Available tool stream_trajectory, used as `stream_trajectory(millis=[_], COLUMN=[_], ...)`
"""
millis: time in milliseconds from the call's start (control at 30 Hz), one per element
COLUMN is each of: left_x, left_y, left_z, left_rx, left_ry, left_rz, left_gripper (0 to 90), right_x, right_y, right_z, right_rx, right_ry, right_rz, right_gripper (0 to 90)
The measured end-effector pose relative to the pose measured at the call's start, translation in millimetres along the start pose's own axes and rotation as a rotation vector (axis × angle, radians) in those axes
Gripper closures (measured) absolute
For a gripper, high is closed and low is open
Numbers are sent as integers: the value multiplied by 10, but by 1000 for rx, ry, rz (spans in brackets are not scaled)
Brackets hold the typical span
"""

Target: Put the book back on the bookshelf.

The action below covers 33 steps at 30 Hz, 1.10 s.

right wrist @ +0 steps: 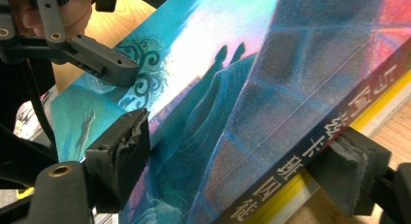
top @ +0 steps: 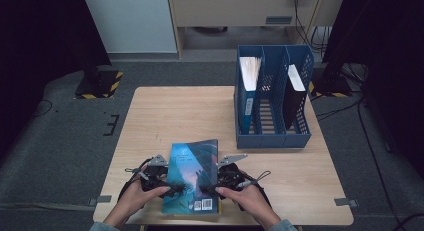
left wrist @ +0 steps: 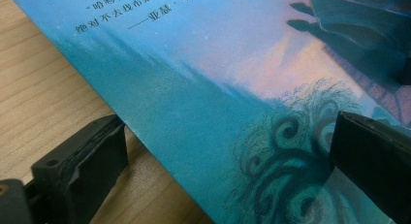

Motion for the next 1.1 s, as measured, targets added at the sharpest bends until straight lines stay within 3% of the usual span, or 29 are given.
stream_trajectory(millis=[200,300,367,567,700,1100], left_x=[-2,-5,-9,-35,-74,-175], left_y=[6,16,28,53,80,130], left_z=[7,10,15,19,11,-53], left_rx=[-2,-1,3,11,14,1], left_ry=[5,11,17,35,44,66], left_rz=[-9,-20,-33,-50,-6,7], left_gripper=[0,0,0,27,140,426], right_x=[10,16,17,33,74,48], right_y=[20,54,76,142,191,362], right_z=[-9,9,35,35,-5,-12], right_rx=[18,28,4,-1,-9,-47], right_ry=[18,24,2,16,33,-10], right_rz=[-14,-33,-40,-69,-70,-90], right_gripper=[139,159,232,266,292,417])
Point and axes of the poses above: each handheld gripper's, and its own axes: x roughly forward along the jaws, y roughly out of its top, z roughly to its right, the point moved 4 cm from there along x, roughly forward along the jaws, and after that the axes turned 11 degrees about -y, right-handed, at the moved point
